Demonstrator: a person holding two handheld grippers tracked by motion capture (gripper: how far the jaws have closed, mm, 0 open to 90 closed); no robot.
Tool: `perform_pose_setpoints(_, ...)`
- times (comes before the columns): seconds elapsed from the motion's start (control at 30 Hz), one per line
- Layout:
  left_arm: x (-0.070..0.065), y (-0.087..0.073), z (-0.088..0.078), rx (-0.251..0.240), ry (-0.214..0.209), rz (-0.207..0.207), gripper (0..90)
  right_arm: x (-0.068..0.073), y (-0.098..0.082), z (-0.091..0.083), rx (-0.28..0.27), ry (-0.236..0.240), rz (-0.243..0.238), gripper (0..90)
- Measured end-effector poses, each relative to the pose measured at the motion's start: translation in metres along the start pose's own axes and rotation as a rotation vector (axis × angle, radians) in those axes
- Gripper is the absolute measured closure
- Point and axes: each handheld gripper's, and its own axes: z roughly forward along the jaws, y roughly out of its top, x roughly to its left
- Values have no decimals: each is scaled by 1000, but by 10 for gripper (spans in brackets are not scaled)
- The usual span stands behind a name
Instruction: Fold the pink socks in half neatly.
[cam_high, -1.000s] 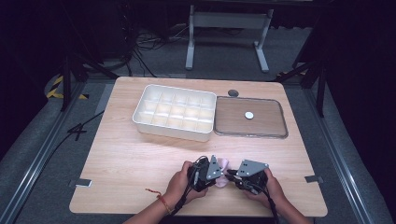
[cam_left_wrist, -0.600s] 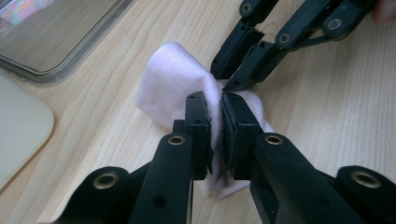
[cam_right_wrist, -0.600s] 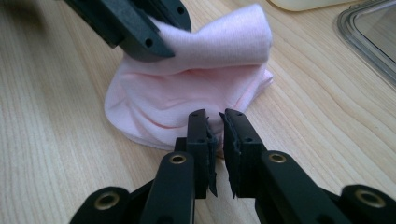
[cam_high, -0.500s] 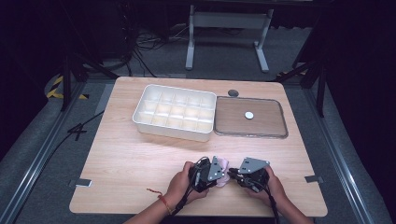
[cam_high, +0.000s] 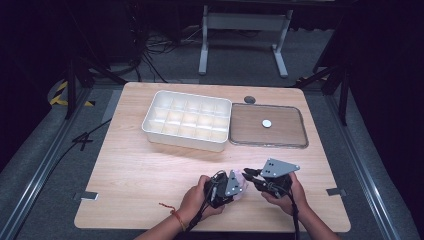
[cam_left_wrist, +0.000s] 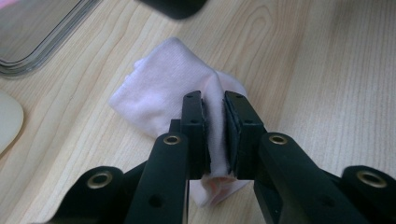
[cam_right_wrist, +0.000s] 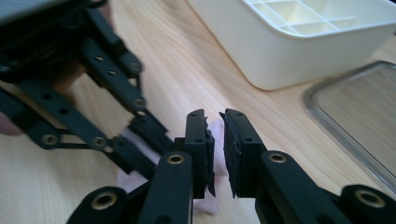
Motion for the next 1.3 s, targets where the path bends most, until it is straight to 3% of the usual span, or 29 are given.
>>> perform_pose_setpoints(0.13, -1, -1, 1, -5, 5, -1, 789, 4, -2, 13, 24, 22, -15, 805)
perform_pose_setpoints(0.33, -2, -2, 2, -8, -9, -13, 788, 1, -15, 28, 91, 11, -23, 839)
perform_pose_setpoints(0.47, -1, -2, 2, -10, -19, -14, 773, 0, -17, 31, 105, 11, -23, 858)
perform_pose_setpoints(0.63, -2, -4, -3, -21, -67, -39, 750, -3, -20, 32, 104, 23, -10, 876)
perform_pose_setpoints(0.87, -11, -8, -19, -7, -85, -8, 757, -3, -22, 33, 99, 24, -6, 877)
perform_pose_setpoints(1.0, -16, -8, -20, 36, -87, 64, 862, -3, -22, 33, 101, 26, -6, 878)
perform_pose_setpoints(1.2, -18, -10, -8, 65, -103, 60, 872, -3, -24, 32, 100, 32, 2, 880)
perform_pose_setpoints(1.3, -17, -8, -12, 56, -107, 62, 870, -4, -24, 32, 99, 33, 2, 880)
